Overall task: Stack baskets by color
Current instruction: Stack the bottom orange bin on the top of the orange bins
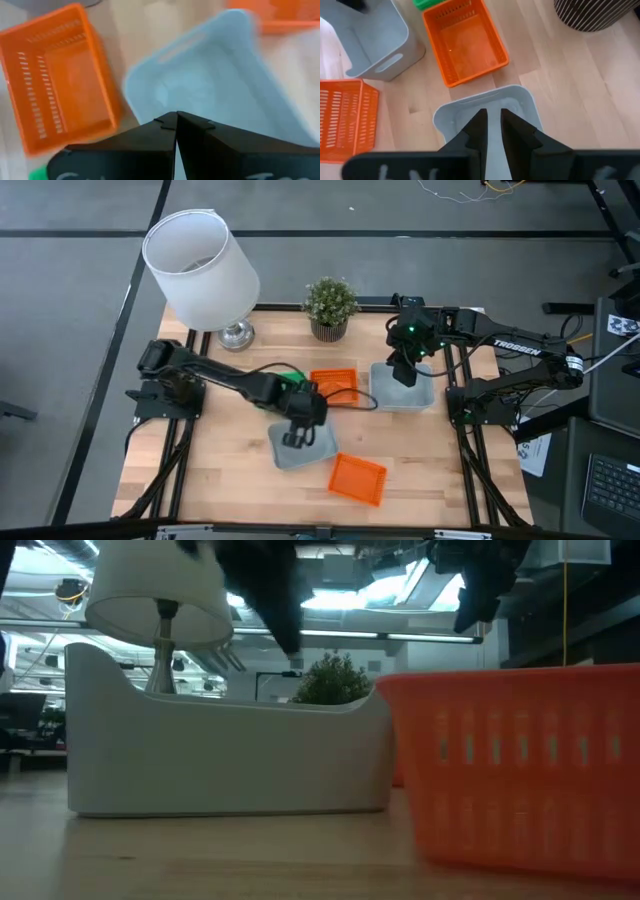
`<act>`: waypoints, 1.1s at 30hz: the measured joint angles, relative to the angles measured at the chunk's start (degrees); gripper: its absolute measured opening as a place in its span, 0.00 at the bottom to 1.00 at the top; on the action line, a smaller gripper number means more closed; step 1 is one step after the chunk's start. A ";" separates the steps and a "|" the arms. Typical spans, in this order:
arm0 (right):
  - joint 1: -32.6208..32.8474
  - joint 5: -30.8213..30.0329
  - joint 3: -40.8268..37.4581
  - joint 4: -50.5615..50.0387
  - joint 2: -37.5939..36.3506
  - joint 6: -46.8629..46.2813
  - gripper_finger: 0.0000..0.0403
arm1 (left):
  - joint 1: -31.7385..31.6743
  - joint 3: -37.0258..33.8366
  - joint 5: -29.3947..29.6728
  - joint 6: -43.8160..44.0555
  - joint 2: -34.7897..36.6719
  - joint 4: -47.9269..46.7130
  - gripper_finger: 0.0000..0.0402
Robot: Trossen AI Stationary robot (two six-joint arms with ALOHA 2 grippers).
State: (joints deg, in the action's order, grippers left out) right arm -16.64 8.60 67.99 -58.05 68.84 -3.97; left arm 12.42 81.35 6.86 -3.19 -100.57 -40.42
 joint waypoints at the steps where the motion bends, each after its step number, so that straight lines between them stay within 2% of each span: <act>1: 0.02 -0.02 0.00 -0.25 0.00 0.00 0.13 | 0.95 1.36 -0.16 0.61 0.87 -3.54 0.00; 4: 0.02 -0.02 0.00 -0.33 0.00 -0.02 0.13 | 3.89 3.47 0.01 4.24 4.21 -15.21 0.00; 8: 0.02 -0.02 0.00 -0.17 0.00 -0.02 0.13 | 7.79 2.51 4.04 15.49 10.93 -26.56 0.00; 12: 0.01 -0.02 0.00 -0.08 0.00 -0.02 0.13 | 13.14 -4.81 12.36 26.91 19.99 -27.65 0.00; 17: 0.00 -0.02 0.00 0.00 0.00 0.04 0.13 | 20.39 -20.60 23.39 32.90 34.76 -16.36 0.00; 20: 0.00 -0.02 0.00 0.03 0.00 0.05 0.13 | 21.79 -30.93 28.67 30.87 43.32 -2.43 0.00; 22: 0.02 -0.02 0.00 0.10 0.00 0.02 0.13 | 21.27 -37.99 29.36 25.68 48.07 8.32 0.00; 25: 0.01 -0.02 0.00 0.62 0.00 0.00 0.13 | 18.97 -47.52 27.93 16.42 53.32 22.76 0.00; 27: 0.02 -0.02 0.00 0.90 0.00 0.00 0.13 | 16.84 -53.09 25.87 12.64 56.84 28.52 0.00; 30: 0.01 -0.02 0.00 0.90 0.00 0.00 0.13 | 13.53 -60.25 21.59 12.01 63.04 33.83 0.00; 33: 0.02 -0.02 0.00 0.90 0.00 0.01 0.13 | 10.05 -65.55 13.37 12.01 70.14 37.90 0.00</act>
State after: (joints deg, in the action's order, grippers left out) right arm -16.62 8.58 67.99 -57.14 68.84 -3.96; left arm 22.47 15.79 20.23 8.82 -30.43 -2.52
